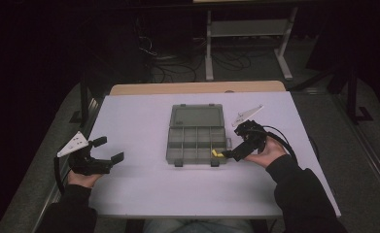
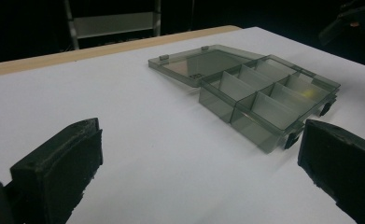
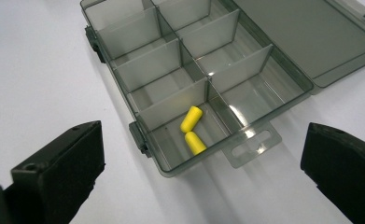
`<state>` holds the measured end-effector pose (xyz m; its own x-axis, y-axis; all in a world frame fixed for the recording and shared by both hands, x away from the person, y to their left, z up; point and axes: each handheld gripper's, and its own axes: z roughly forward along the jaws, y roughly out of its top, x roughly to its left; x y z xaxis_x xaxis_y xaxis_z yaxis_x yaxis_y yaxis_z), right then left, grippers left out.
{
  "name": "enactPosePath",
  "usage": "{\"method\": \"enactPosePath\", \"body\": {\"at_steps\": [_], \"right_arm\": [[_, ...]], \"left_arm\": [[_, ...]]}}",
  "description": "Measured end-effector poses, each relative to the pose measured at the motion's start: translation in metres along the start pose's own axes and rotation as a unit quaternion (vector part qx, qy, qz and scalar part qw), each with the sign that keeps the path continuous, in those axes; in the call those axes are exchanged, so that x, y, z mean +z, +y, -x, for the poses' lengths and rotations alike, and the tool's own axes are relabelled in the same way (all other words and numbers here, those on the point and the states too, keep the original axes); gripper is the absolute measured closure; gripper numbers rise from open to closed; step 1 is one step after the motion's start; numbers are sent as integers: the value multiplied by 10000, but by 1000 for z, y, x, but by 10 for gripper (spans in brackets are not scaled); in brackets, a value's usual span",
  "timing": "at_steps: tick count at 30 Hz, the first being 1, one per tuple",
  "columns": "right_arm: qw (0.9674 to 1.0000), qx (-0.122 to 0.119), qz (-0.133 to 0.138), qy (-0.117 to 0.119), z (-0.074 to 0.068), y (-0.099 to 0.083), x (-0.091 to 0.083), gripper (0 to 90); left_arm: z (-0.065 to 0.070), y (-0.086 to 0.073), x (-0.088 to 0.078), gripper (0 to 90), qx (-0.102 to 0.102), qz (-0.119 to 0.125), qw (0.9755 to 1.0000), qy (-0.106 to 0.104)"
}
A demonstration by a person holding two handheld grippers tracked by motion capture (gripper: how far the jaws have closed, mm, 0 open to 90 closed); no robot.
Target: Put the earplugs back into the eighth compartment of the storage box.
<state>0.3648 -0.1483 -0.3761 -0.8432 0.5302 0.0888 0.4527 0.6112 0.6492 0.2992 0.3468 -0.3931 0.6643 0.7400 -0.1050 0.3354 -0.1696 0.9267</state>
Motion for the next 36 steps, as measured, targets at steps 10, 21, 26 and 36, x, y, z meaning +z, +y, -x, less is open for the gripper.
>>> {"method": "enactPosePath", "body": {"at_steps": [10, 21, 26, 36], "right_arm": [[9998, 127, 138, -59, 4, -11, -7, 0], [9981, 328, 501, -138, 7, -31, -19, 0], [9958, 475, 758, -203, 9, -45, -25, 0], [9890, 795, 1200, -346, 12, -73, -34, 0]], "left_arm": [[0, 0, 0, 0, -10, 21, 10000, 7], [0, 0, 0, 0, -5, 8, 10000, 3], [0, 0, 0, 0, 4, -1, 10000, 0], [1, 0, 0, 0, -1, 2, 10000, 0]]}}
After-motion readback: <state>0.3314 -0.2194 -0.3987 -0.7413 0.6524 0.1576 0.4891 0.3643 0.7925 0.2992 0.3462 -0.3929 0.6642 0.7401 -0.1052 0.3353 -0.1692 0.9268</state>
